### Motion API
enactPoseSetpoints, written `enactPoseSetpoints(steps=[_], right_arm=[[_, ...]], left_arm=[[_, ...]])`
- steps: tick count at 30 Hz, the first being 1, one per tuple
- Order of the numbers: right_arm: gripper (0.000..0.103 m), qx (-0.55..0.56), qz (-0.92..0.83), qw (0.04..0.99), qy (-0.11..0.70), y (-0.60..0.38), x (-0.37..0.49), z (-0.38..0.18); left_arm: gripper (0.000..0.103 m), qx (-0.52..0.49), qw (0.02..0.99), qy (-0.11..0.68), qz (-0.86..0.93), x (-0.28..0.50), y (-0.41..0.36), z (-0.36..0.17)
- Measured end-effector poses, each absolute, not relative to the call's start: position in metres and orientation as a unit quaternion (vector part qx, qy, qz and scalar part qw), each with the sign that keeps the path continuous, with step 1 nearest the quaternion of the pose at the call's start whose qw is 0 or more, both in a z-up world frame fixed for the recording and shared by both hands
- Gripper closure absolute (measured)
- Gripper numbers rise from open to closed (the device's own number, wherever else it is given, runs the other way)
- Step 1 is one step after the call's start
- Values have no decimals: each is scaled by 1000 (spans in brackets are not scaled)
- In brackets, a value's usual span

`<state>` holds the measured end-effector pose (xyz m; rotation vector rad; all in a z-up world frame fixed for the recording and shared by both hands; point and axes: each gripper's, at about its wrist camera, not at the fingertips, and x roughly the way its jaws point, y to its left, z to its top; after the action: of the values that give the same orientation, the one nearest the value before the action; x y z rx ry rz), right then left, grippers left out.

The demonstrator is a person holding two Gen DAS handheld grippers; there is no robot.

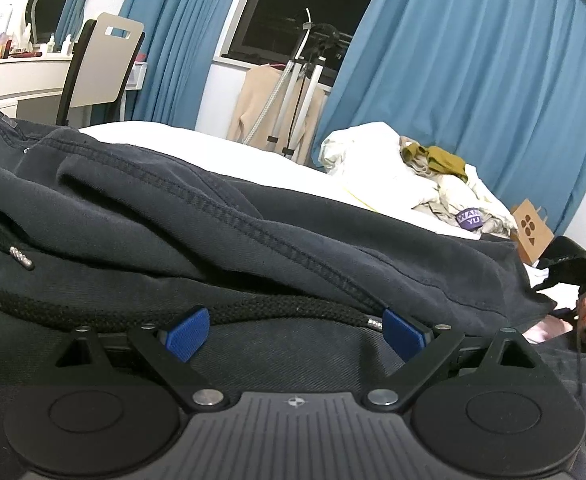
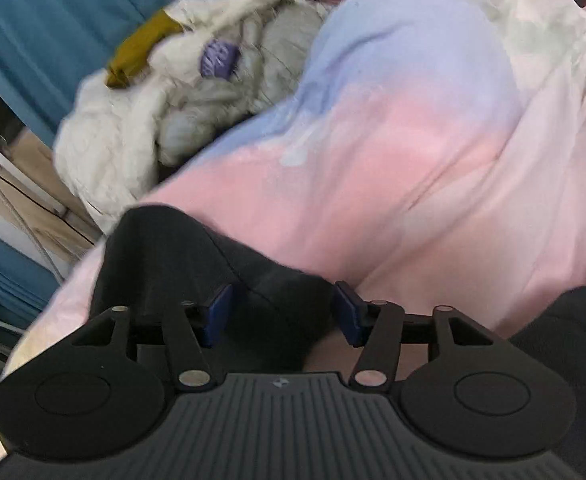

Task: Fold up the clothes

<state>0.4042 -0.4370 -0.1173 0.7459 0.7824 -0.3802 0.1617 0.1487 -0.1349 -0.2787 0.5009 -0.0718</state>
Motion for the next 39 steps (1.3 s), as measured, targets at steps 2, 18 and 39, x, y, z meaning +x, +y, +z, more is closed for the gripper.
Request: enactPoseSetpoints(steps=[2,18,39], right_arm=[[43,369,-185,832,372,-433,402,-112],[95,176,-174,953,177,-366,385,-14],[95,209,-205,932,213,-392,346,-13]], left_arm=[[8,-138,959,245,-35,162,149,-135],[8,-146,961,231,-45,155,152,-134],[8,-140,960,234,-57,150,148,-134]])
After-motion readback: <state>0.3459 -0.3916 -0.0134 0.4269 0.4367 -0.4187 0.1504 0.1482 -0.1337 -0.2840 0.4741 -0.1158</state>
